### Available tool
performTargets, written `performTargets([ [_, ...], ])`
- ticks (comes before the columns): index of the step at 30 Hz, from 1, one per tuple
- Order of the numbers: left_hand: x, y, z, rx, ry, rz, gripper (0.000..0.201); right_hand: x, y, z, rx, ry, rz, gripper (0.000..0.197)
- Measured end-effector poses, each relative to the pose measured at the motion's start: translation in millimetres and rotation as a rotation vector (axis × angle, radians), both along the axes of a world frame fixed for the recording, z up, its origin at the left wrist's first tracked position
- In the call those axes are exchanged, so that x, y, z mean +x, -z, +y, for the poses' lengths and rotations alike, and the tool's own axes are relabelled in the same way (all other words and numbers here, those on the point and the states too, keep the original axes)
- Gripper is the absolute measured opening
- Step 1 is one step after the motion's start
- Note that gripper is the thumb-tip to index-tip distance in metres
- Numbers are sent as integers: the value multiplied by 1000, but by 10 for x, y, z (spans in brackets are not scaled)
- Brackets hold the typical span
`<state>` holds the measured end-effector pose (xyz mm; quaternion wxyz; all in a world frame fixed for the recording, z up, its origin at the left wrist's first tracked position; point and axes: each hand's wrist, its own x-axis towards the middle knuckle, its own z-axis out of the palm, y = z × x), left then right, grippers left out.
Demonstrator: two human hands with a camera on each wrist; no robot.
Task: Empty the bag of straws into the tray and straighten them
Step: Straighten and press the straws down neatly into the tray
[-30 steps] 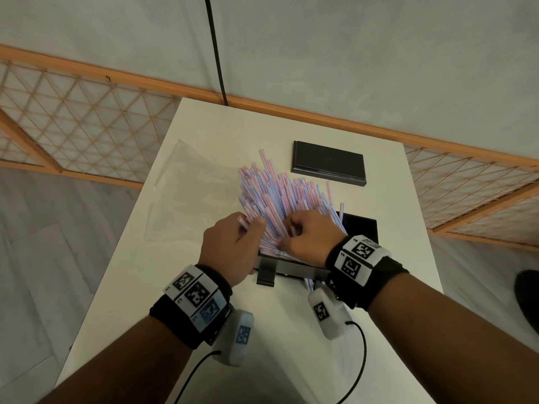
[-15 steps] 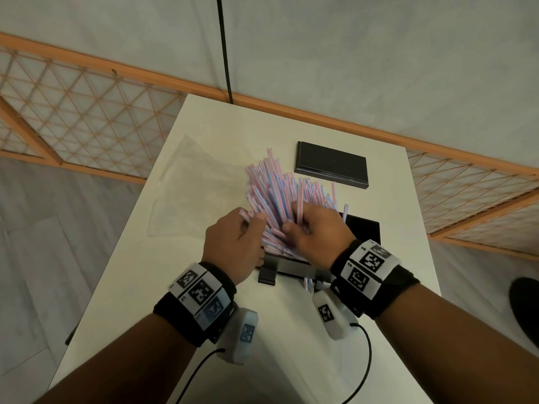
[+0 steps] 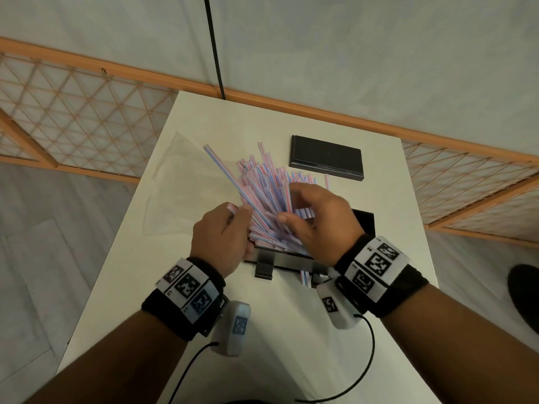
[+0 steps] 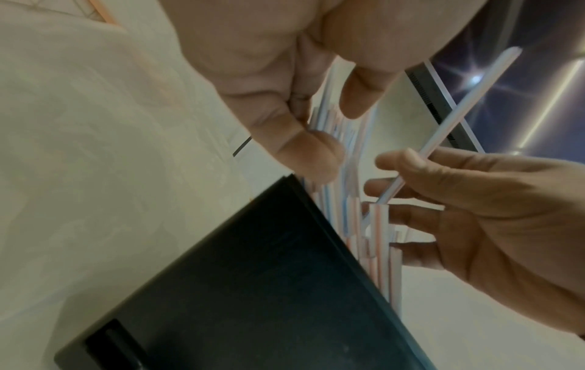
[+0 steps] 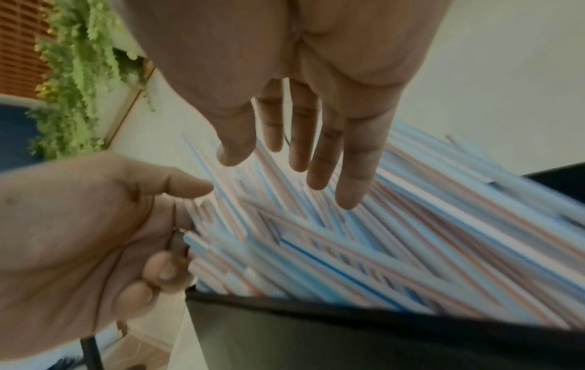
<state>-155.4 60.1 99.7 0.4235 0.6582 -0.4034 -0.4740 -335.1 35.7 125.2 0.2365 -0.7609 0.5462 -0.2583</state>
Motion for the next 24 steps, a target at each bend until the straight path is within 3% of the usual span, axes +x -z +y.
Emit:
performTargets([
  [2, 9, 4, -8, 7, 28, 2, 39, -130, -48, 63, -20, 68, -5, 32],
  [5, 48, 21, -44, 2, 88, -77, 32, -341, -27, 177, 7, 99, 135, 12],
  [8, 77, 34, -84, -9, 108, -178, 29, -457, 156, 255, 201, 97, 293, 19],
  [10, 81, 21, -100, -25, 57, -185, 44, -476, 266, 276, 270, 84, 323, 24],
  [13, 97, -81, -109, -238, -48, -275, 56, -470, 337, 268, 265, 37, 282, 31],
  [18, 152, -196, -217, -461, -137, -224, 28, -436, 483, 259, 250, -54, 341, 46],
  [24, 161, -192, -285, -452, -82, -286, 16, -433, 551, 241, 288, -78, 356, 64],
])
